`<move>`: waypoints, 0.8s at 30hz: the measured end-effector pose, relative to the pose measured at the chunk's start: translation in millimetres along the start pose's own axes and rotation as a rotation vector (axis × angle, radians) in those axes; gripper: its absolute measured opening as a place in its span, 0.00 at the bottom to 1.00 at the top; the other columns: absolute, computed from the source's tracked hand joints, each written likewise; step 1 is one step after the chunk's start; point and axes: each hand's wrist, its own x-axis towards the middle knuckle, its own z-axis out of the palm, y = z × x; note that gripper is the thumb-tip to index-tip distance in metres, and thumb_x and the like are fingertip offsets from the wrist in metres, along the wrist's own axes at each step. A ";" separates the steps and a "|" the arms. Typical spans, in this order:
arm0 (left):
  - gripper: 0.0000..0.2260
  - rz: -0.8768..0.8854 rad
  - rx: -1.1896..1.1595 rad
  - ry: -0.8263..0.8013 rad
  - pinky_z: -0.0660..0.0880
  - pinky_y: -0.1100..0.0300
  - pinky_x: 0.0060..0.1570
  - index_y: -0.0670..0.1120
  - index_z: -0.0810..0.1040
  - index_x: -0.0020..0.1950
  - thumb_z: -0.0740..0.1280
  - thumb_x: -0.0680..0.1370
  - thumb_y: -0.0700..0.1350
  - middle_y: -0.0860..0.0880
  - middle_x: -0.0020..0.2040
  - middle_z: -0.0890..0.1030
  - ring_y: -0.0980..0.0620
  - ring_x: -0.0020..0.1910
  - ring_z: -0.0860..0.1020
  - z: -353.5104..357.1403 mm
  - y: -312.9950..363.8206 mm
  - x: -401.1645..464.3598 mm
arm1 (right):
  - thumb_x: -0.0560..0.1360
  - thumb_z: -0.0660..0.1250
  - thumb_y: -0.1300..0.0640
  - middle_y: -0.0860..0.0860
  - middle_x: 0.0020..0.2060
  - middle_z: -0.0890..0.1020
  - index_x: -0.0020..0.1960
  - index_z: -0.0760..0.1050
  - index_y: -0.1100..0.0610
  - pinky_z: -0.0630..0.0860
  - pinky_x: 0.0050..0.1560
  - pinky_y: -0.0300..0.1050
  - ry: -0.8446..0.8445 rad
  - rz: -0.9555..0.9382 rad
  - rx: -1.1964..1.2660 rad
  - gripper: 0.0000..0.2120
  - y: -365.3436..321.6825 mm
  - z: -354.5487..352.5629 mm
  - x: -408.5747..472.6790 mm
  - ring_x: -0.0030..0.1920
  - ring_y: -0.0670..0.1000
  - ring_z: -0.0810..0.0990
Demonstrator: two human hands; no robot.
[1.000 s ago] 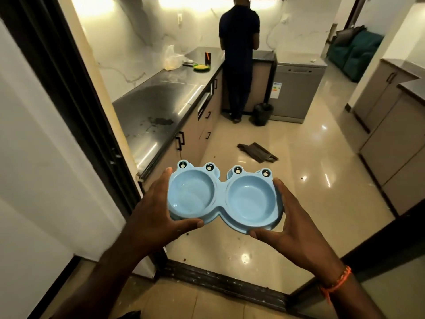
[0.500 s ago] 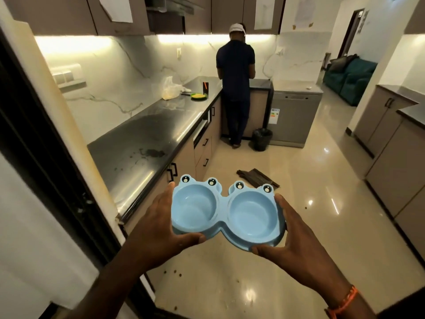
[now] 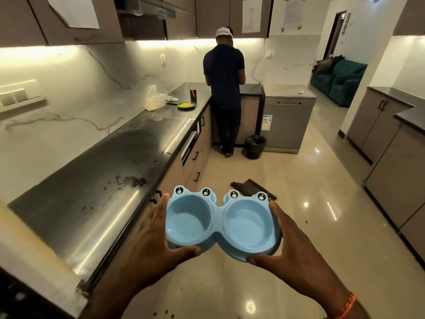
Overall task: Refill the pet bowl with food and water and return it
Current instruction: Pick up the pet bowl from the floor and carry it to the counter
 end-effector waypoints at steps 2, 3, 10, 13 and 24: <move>0.53 0.021 -0.017 0.022 0.63 0.65 0.68 0.64 0.52 0.79 0.76 0.61 0.73 0.71 0.71 0.59 0.73 0.67 0.59 2.9 -1.7 22.6 | 0.63 0.83 0.43 0.13 0.60 0.61 0.67 0.53 0.23 0.66 0.52 0.18 -0.007 -0.003 -0.010 0.47 11.7 0.3 29.9 0.65 0.22 0.61; 0.50 0.020 -0.022 0.035 0.62 0.70 0.63 0.68 0.53 0.76 0.77 0.62 0.71 0.75 0.67 0.58 0.77 0.62 0.60 4.6 -2.4 34.4 | 0.63 0.83 0.44 0.12 0.59 0.60 0.67 0.53 0.23 0.65 0.52 0.16 -0.018 -0.002 -0.012 0.47 18.5 0.9 45.3 0.64 0.21 0.61; 0.50 -0.108 0.022 0.124 0.74 0.54 0.65 0.61 0.61 0.77 0.76 0.60 0.75 0.63 0.70 0.71 0.61 0.66 0.72 25.2 -25.8 128.5 | 0.59 0.84 0.40 0.31 0.72 0.62 0.78 0.53 0.35 0.71 0.70 0.42 -0.124 -0.057 -0.036 0.57 64.9 6.0 177.2 0.71 0.34 0.63; 0.49 -0.178 0.053 0.192 0.77 0.51 0.63 0.62 0.62 0.75 0.75 0.59 0.76 0.63 0.68 0.72 0.58 0.65 0.73 30.6 -36.5 175.2 | 0.59 0.83 0.37 0.35 0.70 0.65 0.77 0.54 0.37 0.74 0.64 0.39 -0.136 -0.134 -0.058 0.56 79.8 8.7 246.5 0.70 0.38 0.66; 0.46 -0.383 0.105 0.425 0.69 0.58 0.67 0.67 0.57 0.73 0.75 0.61 0.75 0.67 0.69 0.66 0.61 0.65 0.69 7.5 -60.0 266.4 | 0.58 0.78 0.30 0.37 0.71 0.66 0.79 0.53 0.43 0.70 0.70 0.52 -0.378 -0.343 -0.238 0.58 69.4 35.6 450.0 0.71 0.45 0.66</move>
